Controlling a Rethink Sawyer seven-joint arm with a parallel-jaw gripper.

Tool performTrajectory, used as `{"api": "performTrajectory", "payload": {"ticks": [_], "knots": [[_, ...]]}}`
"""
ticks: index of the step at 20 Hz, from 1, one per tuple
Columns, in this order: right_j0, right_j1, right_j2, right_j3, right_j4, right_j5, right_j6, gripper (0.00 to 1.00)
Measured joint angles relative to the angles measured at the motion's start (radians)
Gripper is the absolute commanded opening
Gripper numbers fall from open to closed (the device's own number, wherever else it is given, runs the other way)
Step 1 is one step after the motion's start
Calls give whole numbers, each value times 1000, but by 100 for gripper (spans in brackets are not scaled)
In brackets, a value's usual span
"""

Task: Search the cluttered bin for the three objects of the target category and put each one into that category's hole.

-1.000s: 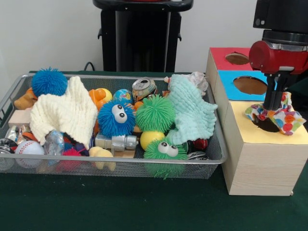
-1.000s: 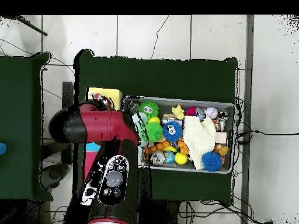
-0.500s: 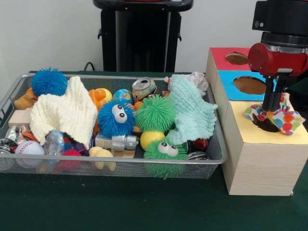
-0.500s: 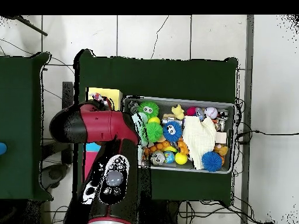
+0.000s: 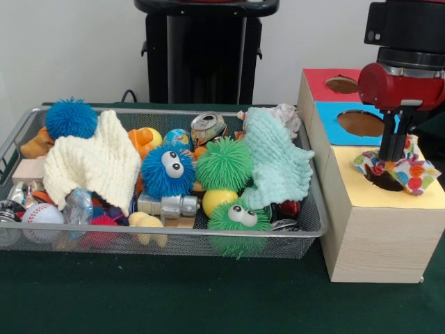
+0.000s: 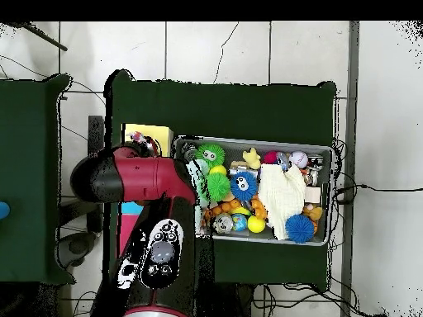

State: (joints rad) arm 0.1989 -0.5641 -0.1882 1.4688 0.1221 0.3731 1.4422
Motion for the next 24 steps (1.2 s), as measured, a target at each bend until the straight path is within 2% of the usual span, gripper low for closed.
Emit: {"api": "performTrajectory", "payload": {"ticks": [24], "knots": [[0,45,0,6,16,-44,0,0]]}}
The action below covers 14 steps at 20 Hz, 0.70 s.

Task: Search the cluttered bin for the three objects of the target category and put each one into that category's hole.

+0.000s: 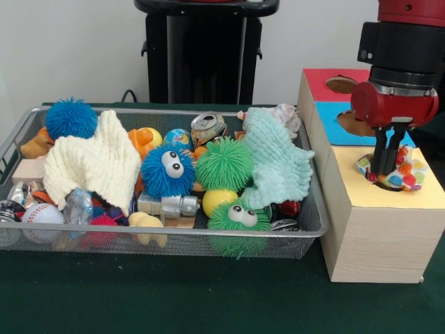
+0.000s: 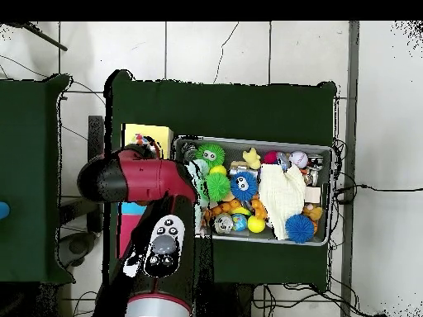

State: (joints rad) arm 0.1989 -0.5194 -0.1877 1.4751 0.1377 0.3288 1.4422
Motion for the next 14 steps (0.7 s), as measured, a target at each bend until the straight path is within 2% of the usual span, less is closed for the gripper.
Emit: {"api": "performTrajectory", "payload": {"ticks": [9,14], "knots": [[1,30,0,2,15,-41,0,0],[6,66,0,2,29,-98,0,0]]}}
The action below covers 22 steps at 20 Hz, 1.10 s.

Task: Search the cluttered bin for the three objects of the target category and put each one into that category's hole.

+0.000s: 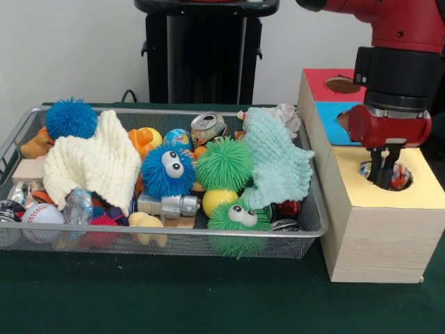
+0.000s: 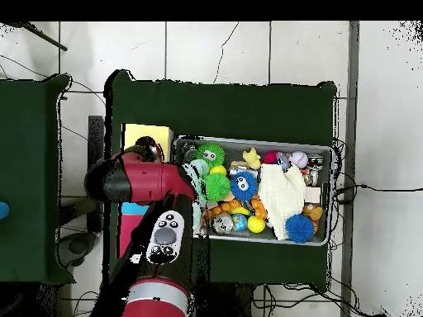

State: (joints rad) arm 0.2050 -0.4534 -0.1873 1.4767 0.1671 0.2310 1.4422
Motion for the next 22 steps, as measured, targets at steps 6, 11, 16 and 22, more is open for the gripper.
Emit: {"api": "performTrajectory", "payload": {"ticks": [6,11,16,22], "knots": [[8,40,2,-1,6,-82,0,0],[8,44,4,-1,7,-125,0,0],[8,45,4,0,10,-134,0,0],[15,27,4,14,13,-76,0,0]]}}
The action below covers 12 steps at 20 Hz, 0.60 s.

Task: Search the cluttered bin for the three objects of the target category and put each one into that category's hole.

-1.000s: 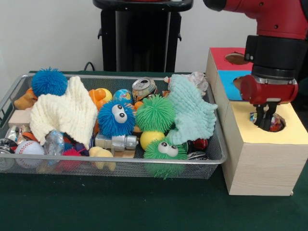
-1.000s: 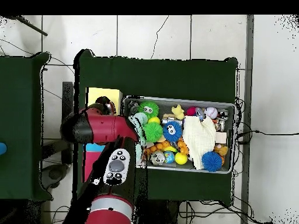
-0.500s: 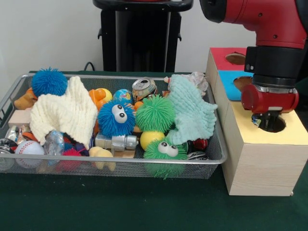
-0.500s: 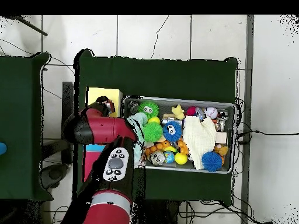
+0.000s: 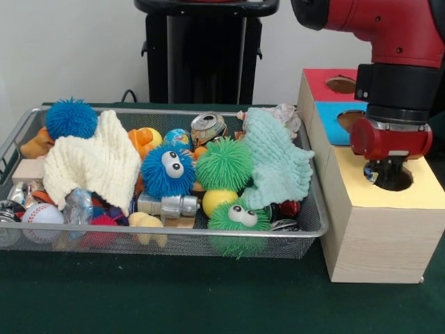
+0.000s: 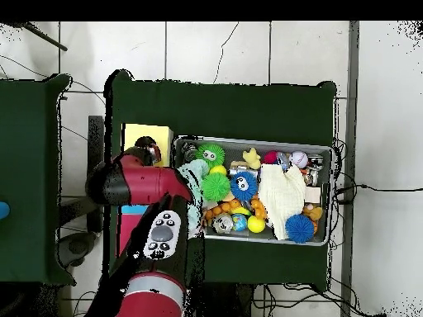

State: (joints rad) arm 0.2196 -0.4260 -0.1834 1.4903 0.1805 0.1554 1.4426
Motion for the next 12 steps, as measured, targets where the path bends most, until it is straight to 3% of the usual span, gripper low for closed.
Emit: {"api": "performTrajectory", "payload": {"ticks": [8,12], "knots": [[7,-124,-22,9,9,291,0,0],[8,-208,-25,9,9,501,0,0]]}}
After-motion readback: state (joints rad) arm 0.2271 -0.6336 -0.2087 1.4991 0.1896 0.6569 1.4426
